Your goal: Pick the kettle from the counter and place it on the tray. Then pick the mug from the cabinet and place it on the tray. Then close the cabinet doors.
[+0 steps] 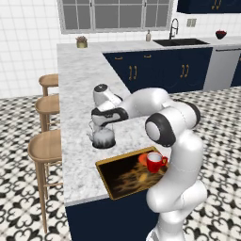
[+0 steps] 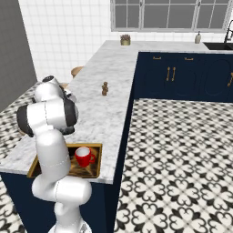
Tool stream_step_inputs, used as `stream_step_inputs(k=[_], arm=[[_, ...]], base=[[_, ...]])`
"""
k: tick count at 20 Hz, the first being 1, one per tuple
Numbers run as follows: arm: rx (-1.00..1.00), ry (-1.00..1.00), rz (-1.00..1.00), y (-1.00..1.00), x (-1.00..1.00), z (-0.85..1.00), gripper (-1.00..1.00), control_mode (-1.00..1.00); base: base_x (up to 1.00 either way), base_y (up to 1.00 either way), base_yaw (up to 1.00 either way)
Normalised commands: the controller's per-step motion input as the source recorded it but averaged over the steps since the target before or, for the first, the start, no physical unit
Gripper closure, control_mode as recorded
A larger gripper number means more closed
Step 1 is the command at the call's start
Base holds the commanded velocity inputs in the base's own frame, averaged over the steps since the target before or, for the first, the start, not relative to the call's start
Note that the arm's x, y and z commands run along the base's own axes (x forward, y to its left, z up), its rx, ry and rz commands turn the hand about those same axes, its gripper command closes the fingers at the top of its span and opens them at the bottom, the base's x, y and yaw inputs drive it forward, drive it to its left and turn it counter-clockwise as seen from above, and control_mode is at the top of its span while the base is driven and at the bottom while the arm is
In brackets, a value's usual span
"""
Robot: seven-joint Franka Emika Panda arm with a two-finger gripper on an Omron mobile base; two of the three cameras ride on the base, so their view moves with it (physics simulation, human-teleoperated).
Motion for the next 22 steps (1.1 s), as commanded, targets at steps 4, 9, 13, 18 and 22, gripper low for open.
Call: stream_step_inputs(k=[4,9,13,18,22], arm=[[0.0,0.21,0.0,0.04,0.07,-0.27,-1.0,-1.0],[0.0,0.19,0.0,0.0,-0.17,-0.45,-1.0,-1.0],[0.0,0.05,0.0,0.02,-0.23,-0.41,-1.0,-1.0],[0.0,-0.04,0.0,0.05,-0.25,-0.08,-1.0,-1.0],[0.0,-0.11,0.0,0.06,-0.15,0.0,-1.0,-1.0]], base=[[0.0,0.0,0.0],[0.0,0.0,0.0],[0.0,0.0,0.0],[0.0,0.0,0.0],[0.0,0.0,0.0]])
